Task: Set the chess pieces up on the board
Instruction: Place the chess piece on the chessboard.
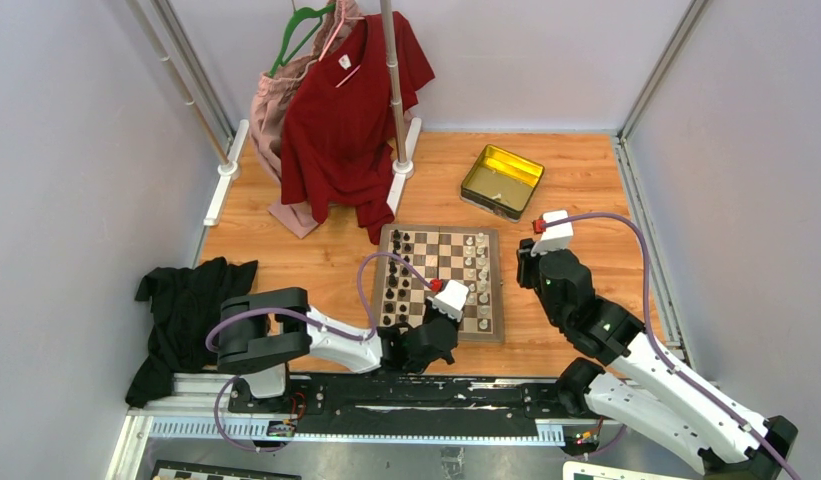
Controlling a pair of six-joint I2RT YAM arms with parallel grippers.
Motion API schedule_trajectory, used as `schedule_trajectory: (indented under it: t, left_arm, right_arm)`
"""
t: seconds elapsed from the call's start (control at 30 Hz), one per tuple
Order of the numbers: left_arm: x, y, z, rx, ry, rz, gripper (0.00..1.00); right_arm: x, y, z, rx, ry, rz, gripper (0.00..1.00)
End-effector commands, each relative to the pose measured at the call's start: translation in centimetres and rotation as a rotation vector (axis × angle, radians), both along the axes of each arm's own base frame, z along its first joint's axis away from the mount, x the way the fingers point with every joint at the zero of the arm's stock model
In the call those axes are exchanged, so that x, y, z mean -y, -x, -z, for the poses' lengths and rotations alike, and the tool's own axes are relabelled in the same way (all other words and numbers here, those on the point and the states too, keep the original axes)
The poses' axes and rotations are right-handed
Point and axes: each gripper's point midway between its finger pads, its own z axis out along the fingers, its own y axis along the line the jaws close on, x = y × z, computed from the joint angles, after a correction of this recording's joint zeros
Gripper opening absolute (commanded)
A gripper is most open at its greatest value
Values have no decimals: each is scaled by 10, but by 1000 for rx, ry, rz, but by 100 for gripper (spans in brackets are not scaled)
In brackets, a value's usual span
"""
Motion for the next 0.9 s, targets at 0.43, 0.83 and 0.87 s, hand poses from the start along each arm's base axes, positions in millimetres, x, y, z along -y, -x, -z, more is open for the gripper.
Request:
schedule_trajectory:
  t: [0.43,0.83,0.87]
  left_arm:
    - [20,1,-4,66,90,10,0]
    - [30,1,-2,90,86,21,0]
    - [31,1,-1,92,84,24,0]
  right_arm:
    - [3,6,2,7,19,19,31]
    - [-1,7,5,-1,27,7,31]
    - [-1,6,5,-1,26,9,31]
